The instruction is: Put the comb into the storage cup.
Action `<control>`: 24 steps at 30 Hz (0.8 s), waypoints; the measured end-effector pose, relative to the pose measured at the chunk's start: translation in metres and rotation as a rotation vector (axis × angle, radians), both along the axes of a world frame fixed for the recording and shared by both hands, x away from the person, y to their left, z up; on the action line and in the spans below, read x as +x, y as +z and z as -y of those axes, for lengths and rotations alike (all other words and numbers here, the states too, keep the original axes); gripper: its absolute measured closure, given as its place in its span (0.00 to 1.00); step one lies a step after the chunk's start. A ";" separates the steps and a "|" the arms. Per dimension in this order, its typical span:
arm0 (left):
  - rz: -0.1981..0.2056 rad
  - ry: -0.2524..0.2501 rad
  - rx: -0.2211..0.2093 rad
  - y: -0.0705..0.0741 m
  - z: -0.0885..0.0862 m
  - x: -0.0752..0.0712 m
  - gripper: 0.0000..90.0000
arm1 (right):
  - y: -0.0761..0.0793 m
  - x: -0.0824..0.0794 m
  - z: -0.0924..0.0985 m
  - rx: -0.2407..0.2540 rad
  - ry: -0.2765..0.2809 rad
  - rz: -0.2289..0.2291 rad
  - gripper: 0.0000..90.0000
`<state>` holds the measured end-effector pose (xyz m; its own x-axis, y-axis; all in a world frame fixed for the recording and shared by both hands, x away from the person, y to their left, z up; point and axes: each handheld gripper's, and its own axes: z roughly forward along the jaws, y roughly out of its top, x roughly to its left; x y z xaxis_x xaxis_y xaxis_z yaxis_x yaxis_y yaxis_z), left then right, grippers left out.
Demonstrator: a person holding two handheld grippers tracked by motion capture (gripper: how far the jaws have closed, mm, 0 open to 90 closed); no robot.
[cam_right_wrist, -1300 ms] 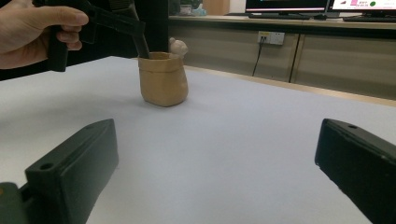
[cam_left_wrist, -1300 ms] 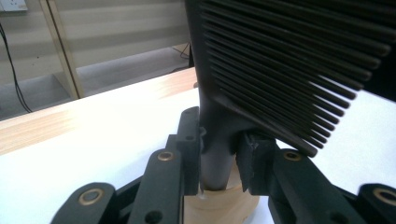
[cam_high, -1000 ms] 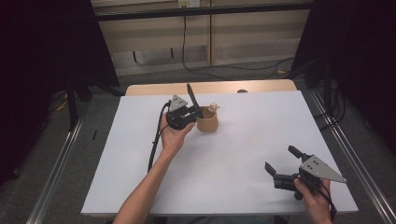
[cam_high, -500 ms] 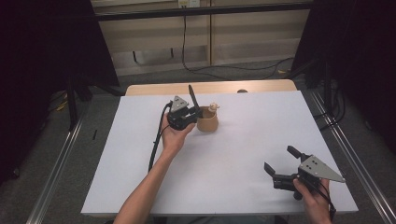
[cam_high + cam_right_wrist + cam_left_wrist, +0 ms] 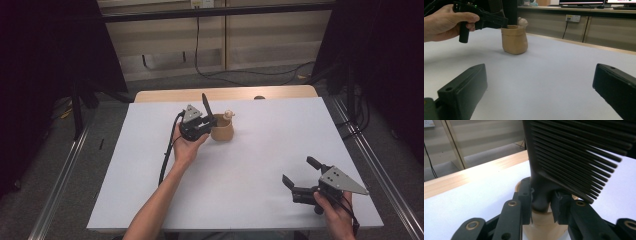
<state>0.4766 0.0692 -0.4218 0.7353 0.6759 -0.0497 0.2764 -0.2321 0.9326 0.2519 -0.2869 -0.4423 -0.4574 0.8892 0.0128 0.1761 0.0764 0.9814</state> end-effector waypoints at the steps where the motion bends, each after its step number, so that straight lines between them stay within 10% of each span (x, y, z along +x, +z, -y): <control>1: 0.001 0.000 0.002 0.000 0.000 0.000 0.81 | 0.000 0.000 0.000 0.002 0.000 0.000 0.00; 11: -0.002 -0.007 -0.007 0.001 -0.004 0.000 0.72 | 0.000 0.000 0.000 0.000 0.004 -0.003 0.00; 24: -0.001 0.018 -0.017 -0.003 -0.007 -0.003 0.28 | 0.000 0.000 0.001 -0.005 0.011 -0.004 0.00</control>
